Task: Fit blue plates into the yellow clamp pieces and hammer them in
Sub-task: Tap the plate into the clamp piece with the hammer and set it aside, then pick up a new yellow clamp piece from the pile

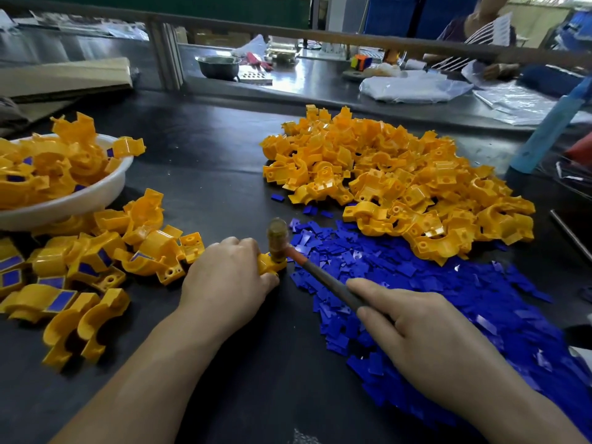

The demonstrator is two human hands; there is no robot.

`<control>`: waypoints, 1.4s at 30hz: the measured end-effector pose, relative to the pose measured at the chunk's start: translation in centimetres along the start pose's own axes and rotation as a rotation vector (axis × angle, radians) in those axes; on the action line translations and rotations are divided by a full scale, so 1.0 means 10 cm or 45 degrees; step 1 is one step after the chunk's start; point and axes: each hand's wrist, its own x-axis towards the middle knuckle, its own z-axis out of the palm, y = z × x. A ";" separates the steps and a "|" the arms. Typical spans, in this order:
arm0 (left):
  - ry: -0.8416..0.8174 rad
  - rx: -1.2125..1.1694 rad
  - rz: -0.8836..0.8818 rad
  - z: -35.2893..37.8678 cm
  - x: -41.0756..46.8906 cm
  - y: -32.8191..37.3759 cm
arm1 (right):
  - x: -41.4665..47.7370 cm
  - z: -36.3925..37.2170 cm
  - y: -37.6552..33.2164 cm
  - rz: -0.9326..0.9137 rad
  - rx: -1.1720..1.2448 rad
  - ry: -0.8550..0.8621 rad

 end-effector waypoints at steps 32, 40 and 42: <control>0.613 -2.913 -0.540 -0.47 0.01 -0.15 | 0.02 -0.23 0.79 0.785 -0.379 0.512; 0.398 -2.970 -0.545 -0.43 -0.04 -0.07 | 0.07 -0.26 0.70 0.757 -0.434 0.461; 0.298 -2.881 -0.559 -0.40 -0.03 -0.03 | 0.15 -0.27 0.57 0.641 -0.408 0.427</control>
